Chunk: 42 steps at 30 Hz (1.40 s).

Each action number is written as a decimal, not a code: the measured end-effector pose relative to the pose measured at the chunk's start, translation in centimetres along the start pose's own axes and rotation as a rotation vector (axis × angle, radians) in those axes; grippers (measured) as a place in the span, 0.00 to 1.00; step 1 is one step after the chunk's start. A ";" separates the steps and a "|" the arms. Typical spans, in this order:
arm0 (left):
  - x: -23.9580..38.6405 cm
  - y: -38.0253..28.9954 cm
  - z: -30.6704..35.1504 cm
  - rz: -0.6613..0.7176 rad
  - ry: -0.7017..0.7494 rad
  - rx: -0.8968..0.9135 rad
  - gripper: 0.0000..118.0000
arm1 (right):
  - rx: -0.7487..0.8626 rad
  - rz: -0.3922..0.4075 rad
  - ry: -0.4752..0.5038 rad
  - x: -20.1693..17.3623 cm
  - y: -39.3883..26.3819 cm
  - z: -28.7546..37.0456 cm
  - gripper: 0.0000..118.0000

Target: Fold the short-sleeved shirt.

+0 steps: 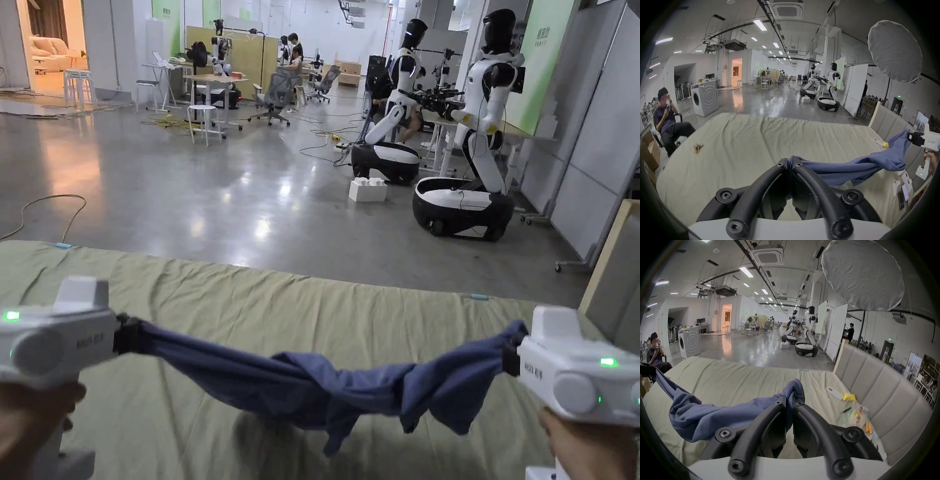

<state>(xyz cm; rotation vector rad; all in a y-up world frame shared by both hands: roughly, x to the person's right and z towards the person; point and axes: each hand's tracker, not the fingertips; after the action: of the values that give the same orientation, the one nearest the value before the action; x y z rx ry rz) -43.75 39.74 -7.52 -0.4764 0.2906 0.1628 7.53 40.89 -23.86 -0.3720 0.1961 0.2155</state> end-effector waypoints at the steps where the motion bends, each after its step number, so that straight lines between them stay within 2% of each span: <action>1: -0.2 -1.9 0.4 0.001 0.004 -0.014 0.04 | -0.020 -0.003 0.001 -0.2 -1.7 0.5 0.06; 6: -1.2 -10.0 3.6 0.026 0.027 -0.061 0.04 | -0.072 0.014 -0.003 -1.2 -8.9 5.0 0.06; 11: -2.4 -16.4 6.9 0.084 0.035 -0.163 0.04 | -0.174 0.039 0.012 -0.6 -16.1 6.2 0.06; 14: -2.9 -20.2 7.7 0.036 0.043 -0.256 0.04 | -0.215 0.036 0.007 -0.6 -19.6 7.3 0.06; 18: -2.8 -24.2 7.8 0.080 0.034 -0.354 0.04 | -0.286 0.018 -0.011 -1.4 -22.9 8.9 0.06; 23: -2.0 -27.4 6.1 0.020 0.044 -0.500 0.04 | -0.363 -0.008 -0.022 -2.5 -25.7 9.6 0.06; 27: -1.5 -27.7 5.2 -0.006 0.061 -0.495 0.07 | -0.367 0.001 -0.020 -3.1 -26.3 9.9 0.09; 29: -1.2 -27.1 5.6 -0.037 0.090 -0.465 0.13 | -0.333 0.030 -0.037 -3.9 -25.4 10.5 0.17; 31: -0.9 -26.0 6.1 -0.035 0.096 -0.414 0.39 | -0.268 0.023 -0.047 -3.6 -24.8 10.5 0.50; 32: -0.6 -25.2 6.6 -0.025 0.091 -0.374 0.52 | -0.229 0.015 -0.042 -3.9 -24.0 10.8 0.61; 33: -0.5 -24.6 6.8 -0.014 0.085 -0.341 0.59 | -0.191 0.007 -0.032 -4.1 -23.3 11.1 0.65; 35: 0.1 -22.9 7.3 0.006 0.060 -0.274 0.59 | -0.124 -0.015 -0.017 -4.3 -21.8 11.2 0.66; 37: 0.8 -21.4 7.5 0.003 0.057 -0.192 0.59 | -0.046 -0.032 -0.013 -5.1 -20.0 11.8 0.71; 42: 4.2 -17.3 9.3 -0.017 0.045 0.025 0.59 | 0.141 -0.066 0.009 -7.3 -15.4 13.5 0.70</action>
<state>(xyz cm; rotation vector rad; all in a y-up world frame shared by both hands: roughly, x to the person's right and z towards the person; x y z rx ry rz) -33.77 29.31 6.44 -0.4582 0.3320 0.1325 6.28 30.77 -4.65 -0.2395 0.2065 0.1336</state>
